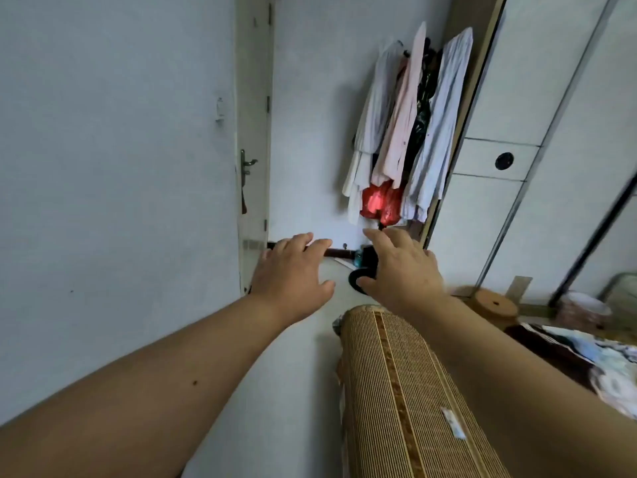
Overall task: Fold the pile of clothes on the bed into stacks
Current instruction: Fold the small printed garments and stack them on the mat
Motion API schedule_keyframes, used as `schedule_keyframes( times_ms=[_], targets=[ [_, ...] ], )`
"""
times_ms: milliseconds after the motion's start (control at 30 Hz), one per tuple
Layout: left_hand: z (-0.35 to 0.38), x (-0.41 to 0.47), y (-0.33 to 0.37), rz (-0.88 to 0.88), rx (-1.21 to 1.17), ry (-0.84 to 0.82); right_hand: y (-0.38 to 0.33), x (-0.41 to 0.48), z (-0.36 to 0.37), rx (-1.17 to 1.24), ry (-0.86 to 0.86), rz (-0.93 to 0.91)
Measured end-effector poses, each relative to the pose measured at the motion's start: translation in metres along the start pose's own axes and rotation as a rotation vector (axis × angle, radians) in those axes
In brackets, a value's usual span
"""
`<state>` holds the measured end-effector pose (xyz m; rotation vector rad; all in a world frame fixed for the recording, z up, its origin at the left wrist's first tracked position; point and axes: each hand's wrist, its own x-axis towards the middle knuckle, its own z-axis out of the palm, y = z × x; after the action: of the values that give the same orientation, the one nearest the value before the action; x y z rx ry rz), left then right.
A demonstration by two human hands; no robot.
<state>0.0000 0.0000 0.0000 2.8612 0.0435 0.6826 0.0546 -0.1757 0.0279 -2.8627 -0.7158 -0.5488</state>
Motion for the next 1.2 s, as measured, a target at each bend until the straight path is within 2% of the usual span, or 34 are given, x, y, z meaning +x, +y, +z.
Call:
schedule_keyframes(
  times_ms=[167, 467, 833, 1000, 1200],
  targets=[
    [0.032, 0.059, -0.070, 0.017, 0.032, -0.085, -0.011, 0.064, 0.055, 0.020, -0.058, 0.075],
    [0.105, 0.145, -0.129, 0.065, -0.015, -0.246, -0.005, 0.141, 0.140, 0.001, -0.221, 0.127],
    [0.232, 0.297, -0.155, 0.078, -0.078, -0.486, 0.086, 0.268, 0.249, 0.033, -0.400, 0.139],
    [0.287, 0.375, -0.162, 0.060, -0.124, -0.586, 0.138, 0.344, 0.282, 0.046, -0.555, 0.096],
    [0.338, 0.453, -0.182, 0.090, -0.148, -0.662, 0.175, 0.416, 0.322, 0.036, -0.583, 0.111]
  ],
)
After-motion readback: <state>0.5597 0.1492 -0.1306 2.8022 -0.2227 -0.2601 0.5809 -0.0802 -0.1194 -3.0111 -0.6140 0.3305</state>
